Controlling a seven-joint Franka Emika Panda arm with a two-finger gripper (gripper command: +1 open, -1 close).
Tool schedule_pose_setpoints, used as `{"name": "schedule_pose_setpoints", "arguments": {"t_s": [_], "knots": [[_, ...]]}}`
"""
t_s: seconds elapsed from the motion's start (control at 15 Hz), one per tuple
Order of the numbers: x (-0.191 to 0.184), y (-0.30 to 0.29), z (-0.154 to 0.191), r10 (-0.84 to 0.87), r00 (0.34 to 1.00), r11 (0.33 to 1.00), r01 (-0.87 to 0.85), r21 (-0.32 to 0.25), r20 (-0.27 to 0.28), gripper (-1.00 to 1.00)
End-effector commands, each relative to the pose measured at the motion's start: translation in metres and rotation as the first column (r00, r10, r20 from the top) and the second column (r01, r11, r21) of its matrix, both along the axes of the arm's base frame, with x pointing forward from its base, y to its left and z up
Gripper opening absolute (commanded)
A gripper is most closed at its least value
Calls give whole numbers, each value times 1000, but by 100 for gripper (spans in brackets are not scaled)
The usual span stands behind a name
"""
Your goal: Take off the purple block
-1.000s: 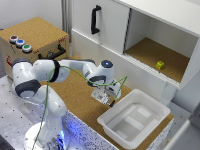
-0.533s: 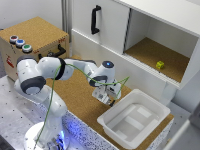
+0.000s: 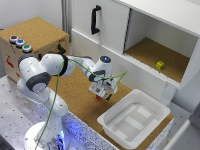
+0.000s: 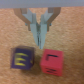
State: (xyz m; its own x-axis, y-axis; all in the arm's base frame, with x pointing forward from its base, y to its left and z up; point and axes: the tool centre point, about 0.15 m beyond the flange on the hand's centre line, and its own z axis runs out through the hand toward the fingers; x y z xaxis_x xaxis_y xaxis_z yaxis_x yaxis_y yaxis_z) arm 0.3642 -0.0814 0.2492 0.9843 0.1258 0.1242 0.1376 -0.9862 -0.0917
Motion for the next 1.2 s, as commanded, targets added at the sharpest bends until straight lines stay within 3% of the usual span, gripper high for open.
{"name": "schedule_pose_setpoints", "arguments": {"t_s": [0.0, 0.4, 0.47, 0.6, 1.13], "knots": [[5, 55, 47, 77, 997, 995, -78, 65, 14, -100], [12, 10, 46, -13, 1000, 1000, 13, -10, -17, -100], [10, 2, 48, -27, 1000, 999, 26, -47, -9, 100], [4, -6, 51, -22, 1000, 996, 22, -87, 5, 100], [-12, -21, 44, 5, 1000, 992, -3, -128, 15, 100]]}}
